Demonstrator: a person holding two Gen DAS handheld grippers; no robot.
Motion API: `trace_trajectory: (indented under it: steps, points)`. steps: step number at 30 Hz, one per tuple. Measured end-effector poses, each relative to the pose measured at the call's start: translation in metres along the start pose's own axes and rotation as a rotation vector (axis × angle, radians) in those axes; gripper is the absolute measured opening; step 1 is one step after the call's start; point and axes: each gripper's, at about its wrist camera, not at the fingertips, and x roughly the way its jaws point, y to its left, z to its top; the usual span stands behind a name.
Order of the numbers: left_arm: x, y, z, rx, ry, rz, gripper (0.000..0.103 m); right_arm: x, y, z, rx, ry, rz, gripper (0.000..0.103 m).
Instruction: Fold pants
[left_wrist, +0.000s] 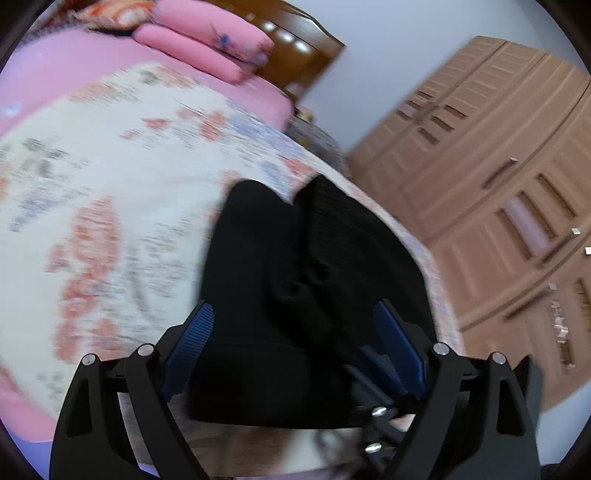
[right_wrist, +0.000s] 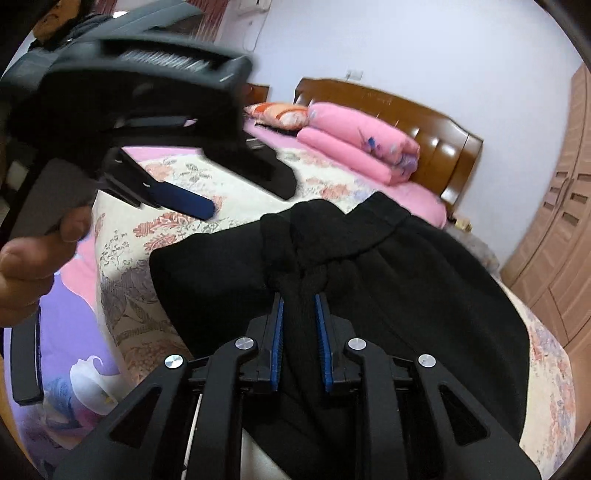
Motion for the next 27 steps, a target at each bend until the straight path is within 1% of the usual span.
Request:
trace_trajectory:
  steps: [1, 2, 3, 4, 5, 6, 8, 10, 11, 12, 13, 14, 15, 17, 18, 19, 21, 22, 24, 25, 27]
  points:
    - [0.005, -0.005, 0.002, 0.010, 0.015, -0.003, 0.089, -0.006, 0.008, -0.005, -0.024, -0.002, -0.012, 0.022]
    - [0.012, -0.009, 0.002, 0.022, 0.034, 0.015, 0.089, -0.010, 0.010, -0.007, -0.032, -0.008, -0.011, 0.027]
    - [0.018, -0.012, 0.003, 0.029, 0.053, 0.023, 0.089, -0.013, 0.009, -0.006, -0.032, -0.013, -0.005, 0.041]
    - [0.024, -0.015, 0.003, 0.036, 0.076, 0.022, 0.089, -0.023, 0.006, -0.009, -0.024, -0.027, 0.016, 0.050]
    - [0.029, -0.017, 0.003, 0.044, 0.092, 0.020, 0.089, -0.033, 0.002, -0.011, -0.016, -0.047, 0.020, 0.069]
    - [0.036, -0.021, 0.004, 0.052, 0.114, 0.029, 0.089, -0.044, -0.003, -0.013, -0.007, -0.075, 0.018, 0.077]
    - [0.051, -0.024, 0.007, 0.052, 0.144, 0.054, 0.089, -0.059, -0.013, -0.013, 0.019, -0.105, 0.010, 0.077]
    - [0.066, -0.026, 0.010, 0.039, 0.161, 0.042, 0.088, -0.077, -0.037, -0.020, 0.079, -0.124, -0.010, 0.078]
    - [0.074, -0.029, 0.011, 0.029, 0.164, 0.051, 0.088, -0.084, -0.050, -0.024, 0.112, -0.128, -0.022, 0.078]
    - [0.079, -0.031, 0.012, 0.033, 0.163, 0.070, 0.084, -0.089, -0.062, -0.029, 0.143, -0.129, -0.035, 0.081]
    - [0.085, -0.033, 0.012, 0.032, 0.168, 0.088, 0.078, -0.097, -0.079, -0.037, 0.187, -0.125, -0.056, 0.082]
    - [0.089, -0.034, 0.012, 0.027, 0.169, 0.112, 0.057, -0.101, -0.091, -0.043, 0.218, -0.120, -0.067, 0.086]
    - [0.092, -0.035, 0.012, 0.018, 0.170, 0.129, 0.045, -0.105, -0.099, -0.052, 0.243, -0.115, -0.073, 0.092]
    - [0.084, -0.043, 0.011, 0.033, 0.131, 0.123, 0.035, -0.107, -0.117, -0.072, 0.280, -0.066, -0.080, 0.093]
    - [0.073, -0.055, 0.010, 0.061, 0.093, 0.133, 0.033, -0.107, -0.120, -0.078, 0.291, -0.050, -0.079, 0.093]
    - [0.067, -0.062, 0.010, 0.075, 0.072, 0.131, 0.033, -0.104, -0.123, -0.088, 0.317, -0.022, -0.066, 0.093]
    - [0.047, -0.083, 0.009, 0.114, 0.022, 0.116, 0.032, -0.097, -0.120, -0.093, 0.336, 0.012, -0.036, 0.093]
    - [0.038, -0.092, 0.008, 0.131, 0.001, 0.112, 0.032, -0.094, -0.115, -0.096, 0.331, 0.024, -0.015, 0.093]
    - [0.018, -0.109, 0.008, 0.170, -0.041, 0.114, 0.032, -0.095, -0.107, -0.096, 0.295, 0.018, 0.008, 0.093]
    - [0.010, -0.116, 0.008, 0.183, -0.058, 0.112, 0.032, -0.094, -0.100, -0.093, 0.250, 0.018, -0.009, 0.093]
    - [-0.004, -0.123, 0.007, 0.202, -0.090, 0.117, 0.032, -0.082, -0.094, -0.095, 0.196, 0.072, -0.117, 0.093]
